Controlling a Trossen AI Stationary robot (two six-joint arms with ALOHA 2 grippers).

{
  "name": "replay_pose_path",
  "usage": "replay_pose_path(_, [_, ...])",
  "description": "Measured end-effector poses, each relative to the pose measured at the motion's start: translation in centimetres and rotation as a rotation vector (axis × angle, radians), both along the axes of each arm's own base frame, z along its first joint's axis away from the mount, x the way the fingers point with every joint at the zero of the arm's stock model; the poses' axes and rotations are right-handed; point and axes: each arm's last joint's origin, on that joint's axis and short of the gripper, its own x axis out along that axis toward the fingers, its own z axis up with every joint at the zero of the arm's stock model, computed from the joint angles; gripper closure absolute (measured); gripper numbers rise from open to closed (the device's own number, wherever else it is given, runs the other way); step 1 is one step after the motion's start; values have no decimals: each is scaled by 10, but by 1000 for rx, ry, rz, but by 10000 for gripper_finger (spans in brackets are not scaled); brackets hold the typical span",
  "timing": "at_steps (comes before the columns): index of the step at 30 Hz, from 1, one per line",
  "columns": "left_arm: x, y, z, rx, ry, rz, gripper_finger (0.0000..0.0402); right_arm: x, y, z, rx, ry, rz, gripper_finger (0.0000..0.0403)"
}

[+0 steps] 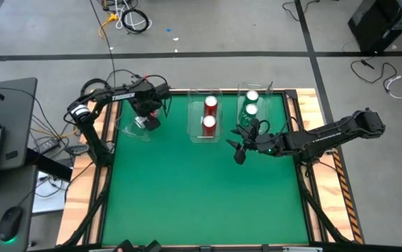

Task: Sort soda cans
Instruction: Put the red-silver soda can into the left transparent bin

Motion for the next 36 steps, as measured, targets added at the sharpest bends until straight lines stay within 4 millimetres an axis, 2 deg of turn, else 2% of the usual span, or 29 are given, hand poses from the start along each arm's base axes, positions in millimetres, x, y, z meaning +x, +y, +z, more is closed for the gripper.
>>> replay_pose_path(7, [-9,5,-5,11,-4,30,109,0,0,0,3,1,7,173])
replay_pose_path(21, [-9,5,-7,9,-22,38,110,0,0,0,1,1,9,167])
replay_pose_path(27, [-9,5,-6,1,-19,26,136,0,0,0,1,1,9,161])
replay_pose_path(30, [-7,5,2,-6,11,-3,152,0,0,0,1,1,9,160])
replay_pose_path(33, [-5,7,22,23,-25,-11,153,0,0,0,1,1,9,161])
replay_pose_path(36, [-2,10,48,103,-134,-2,146,0,0,0,2,1,10,159])
